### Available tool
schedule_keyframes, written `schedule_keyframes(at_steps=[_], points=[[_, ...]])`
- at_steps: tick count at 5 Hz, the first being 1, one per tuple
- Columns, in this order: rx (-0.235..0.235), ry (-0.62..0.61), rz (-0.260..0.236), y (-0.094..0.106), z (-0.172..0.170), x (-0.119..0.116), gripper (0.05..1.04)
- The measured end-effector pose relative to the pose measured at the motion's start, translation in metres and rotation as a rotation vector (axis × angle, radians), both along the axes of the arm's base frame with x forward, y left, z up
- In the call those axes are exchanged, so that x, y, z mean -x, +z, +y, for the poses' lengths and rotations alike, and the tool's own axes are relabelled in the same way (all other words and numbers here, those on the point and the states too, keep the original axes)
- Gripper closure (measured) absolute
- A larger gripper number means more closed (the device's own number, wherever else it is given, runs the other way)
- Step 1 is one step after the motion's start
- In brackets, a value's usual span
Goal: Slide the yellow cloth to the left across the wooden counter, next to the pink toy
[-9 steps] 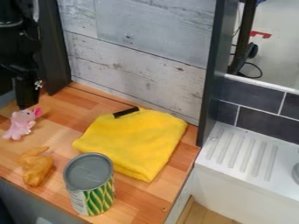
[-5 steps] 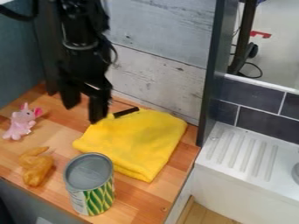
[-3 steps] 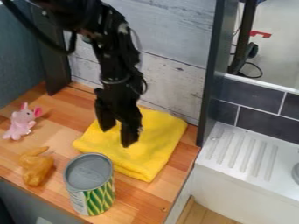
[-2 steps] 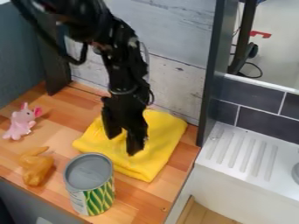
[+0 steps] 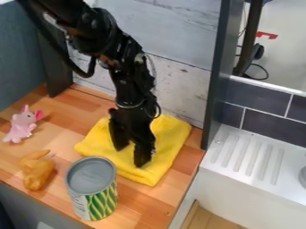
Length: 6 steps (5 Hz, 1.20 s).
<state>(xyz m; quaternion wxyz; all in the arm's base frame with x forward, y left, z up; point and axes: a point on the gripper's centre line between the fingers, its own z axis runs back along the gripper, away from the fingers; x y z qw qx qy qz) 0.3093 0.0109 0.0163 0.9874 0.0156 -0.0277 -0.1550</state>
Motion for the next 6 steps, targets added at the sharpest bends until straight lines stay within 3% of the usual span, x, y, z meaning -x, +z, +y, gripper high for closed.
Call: schedule_keyframes(at_steps=[2, 3, 5, 6], points=[[0.006, 0.071, 0.023, -0.014, 0.03, 0.002, 0.083], [-0.039, 0.105, 0.08, -0.012, 0.05, -0.001, 0.083], [-0.129, 0.196, 0.149, -0.008, 0.114, -0.004, 0.083], [-0.139, 0.215, 0.168, -0.009, 0.125, -0.004, 0.082]])
